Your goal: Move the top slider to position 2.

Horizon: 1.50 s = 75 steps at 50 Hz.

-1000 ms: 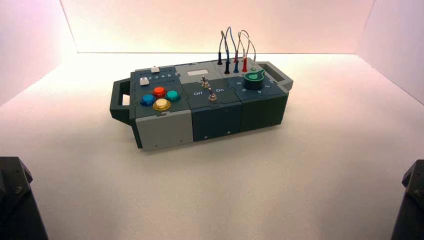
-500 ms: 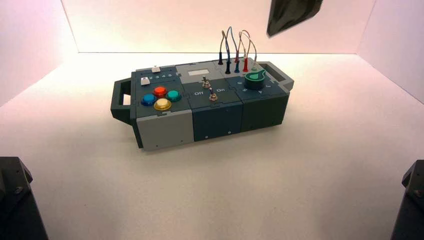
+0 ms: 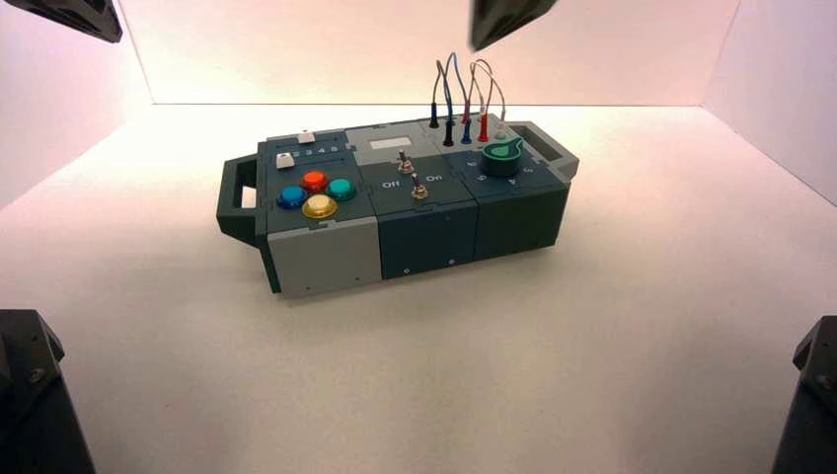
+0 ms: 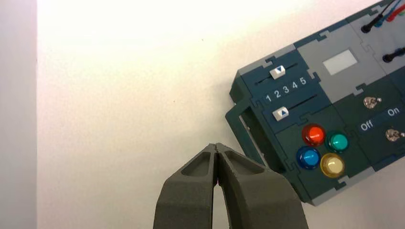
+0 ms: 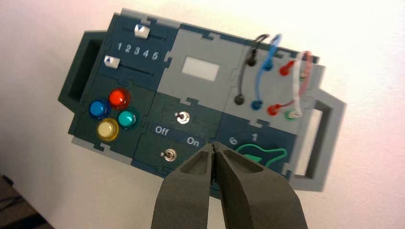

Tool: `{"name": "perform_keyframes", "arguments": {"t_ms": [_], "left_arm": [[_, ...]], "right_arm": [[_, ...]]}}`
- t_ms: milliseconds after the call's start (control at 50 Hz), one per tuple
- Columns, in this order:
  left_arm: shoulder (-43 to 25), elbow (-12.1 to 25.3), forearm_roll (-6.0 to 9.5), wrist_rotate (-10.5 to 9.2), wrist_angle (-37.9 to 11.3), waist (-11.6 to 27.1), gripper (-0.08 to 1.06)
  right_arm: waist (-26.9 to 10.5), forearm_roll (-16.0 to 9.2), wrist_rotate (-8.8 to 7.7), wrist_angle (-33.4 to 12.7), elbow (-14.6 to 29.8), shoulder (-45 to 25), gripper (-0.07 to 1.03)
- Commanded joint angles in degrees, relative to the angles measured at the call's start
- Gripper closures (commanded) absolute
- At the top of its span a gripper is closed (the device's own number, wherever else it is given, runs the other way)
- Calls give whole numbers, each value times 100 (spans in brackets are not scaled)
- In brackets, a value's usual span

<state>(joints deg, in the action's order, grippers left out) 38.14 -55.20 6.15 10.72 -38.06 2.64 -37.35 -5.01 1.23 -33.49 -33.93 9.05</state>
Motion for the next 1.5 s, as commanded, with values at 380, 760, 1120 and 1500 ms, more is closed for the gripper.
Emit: {"name": "perform_keyframes", "arguments": {"t_ms": [380, 760, 1120, 1500], "left_arm": [[-35, 88, 0, -9, 62, -97, 101], [-123, 88, 0, -9, 97, -97, 101], [-176, 123, 0, -9, 97, -97, 101], [-176, 123, 0, -9, 97, -97, 101]], "right_arm": [[-457, -9, -105, -396, 2171, -2171, 98], [-457, -18, -167, -1230, 3894, -3516, 99], [-571, -132, -167, -1538, 4474, -3911, 98], [-738, -167, -167, -1723, 4772, -4157, 98]]}}
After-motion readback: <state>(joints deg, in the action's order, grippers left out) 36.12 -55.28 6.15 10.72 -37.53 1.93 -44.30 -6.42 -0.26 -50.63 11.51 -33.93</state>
